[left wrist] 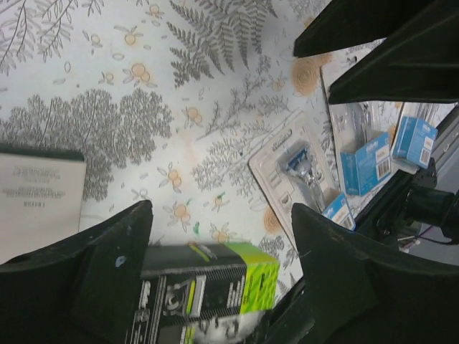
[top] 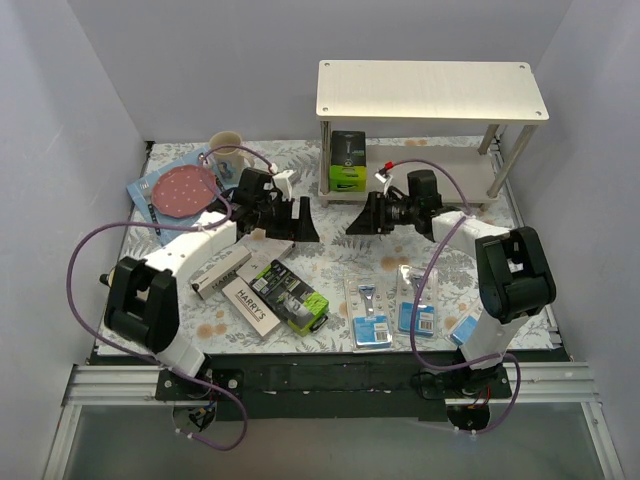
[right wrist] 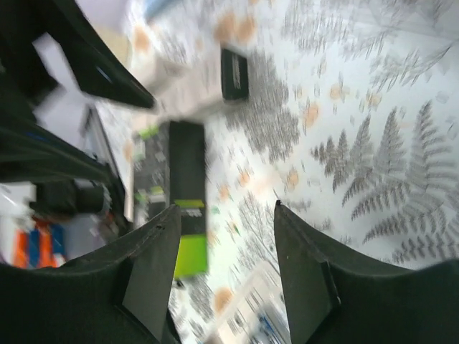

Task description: Place and organize the shaving razors onto the shelf

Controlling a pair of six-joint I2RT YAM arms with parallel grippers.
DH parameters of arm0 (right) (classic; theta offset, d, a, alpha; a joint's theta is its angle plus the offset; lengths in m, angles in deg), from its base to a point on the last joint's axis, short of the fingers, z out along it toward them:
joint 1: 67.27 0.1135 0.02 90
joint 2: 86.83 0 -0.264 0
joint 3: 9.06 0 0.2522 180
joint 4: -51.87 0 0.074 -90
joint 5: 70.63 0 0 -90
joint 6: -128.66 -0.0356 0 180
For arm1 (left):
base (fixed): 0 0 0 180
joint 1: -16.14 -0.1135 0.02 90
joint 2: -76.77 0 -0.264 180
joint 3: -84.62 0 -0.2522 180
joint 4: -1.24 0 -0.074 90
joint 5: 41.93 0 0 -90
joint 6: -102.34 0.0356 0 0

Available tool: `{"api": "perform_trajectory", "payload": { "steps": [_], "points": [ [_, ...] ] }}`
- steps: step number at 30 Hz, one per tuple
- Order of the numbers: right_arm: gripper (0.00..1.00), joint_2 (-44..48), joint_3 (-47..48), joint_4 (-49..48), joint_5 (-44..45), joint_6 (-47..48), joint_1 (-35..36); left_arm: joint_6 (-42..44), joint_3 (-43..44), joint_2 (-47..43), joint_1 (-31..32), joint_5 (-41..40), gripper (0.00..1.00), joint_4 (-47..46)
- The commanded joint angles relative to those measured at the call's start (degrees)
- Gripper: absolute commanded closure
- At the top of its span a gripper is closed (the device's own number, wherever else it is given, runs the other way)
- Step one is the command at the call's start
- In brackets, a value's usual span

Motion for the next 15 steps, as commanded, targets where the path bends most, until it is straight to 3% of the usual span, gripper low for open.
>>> {"api": "perform_trajectory", "payload": {
  "steps": [1, 4, 8, 9, 10, 11, 15],
  "points": [
    [0.37, 1.30, 1.37, 25.64, 1.05, 24.13, 4.74, 3.72, -5.24, -11.68, -1.37, -2.29, 0.20, 5.08],
    [0.37, 2.10, 2.07, 28.04, 1.31, 28.26, 8.43, 2.06, -10.34, -18.98, -4.08, -4.59, 0.18, 7.27],
    [0.34, 2.54, 2.78, 27.25, 1.84, 28.45, 14.06, -7.77, -16.49, -25.40, -7.26, -4.07, 0.23, 13.06],
    [0.34, 2.36, 3.04, 26.82, 2.10, 28.80, 15.29, -8.75, -17.90, -26.38, -7.70, -2.76, 0.28, 14.04],
    [0.34, 2.19, 3.22, 26.55, 2.46, 28.81, 17.92, -9.28, -18.17, -27.09, -7.96, -2.14, 0.41, 15.00],
    [0.34, 2.01, 3.39, 26.11, 2.72, 28.63, 19.07, -9.90, -18.44, -28.40, -8.05, -2.04, 0.46, 16.75],
    [0.34, -0.18, 2.43, 21.20, 4.65, 24.25, 23.73, -11.57, -20.98, -29.91, -8.23, 2.86, 0.56, 18.18]
  ]
}}
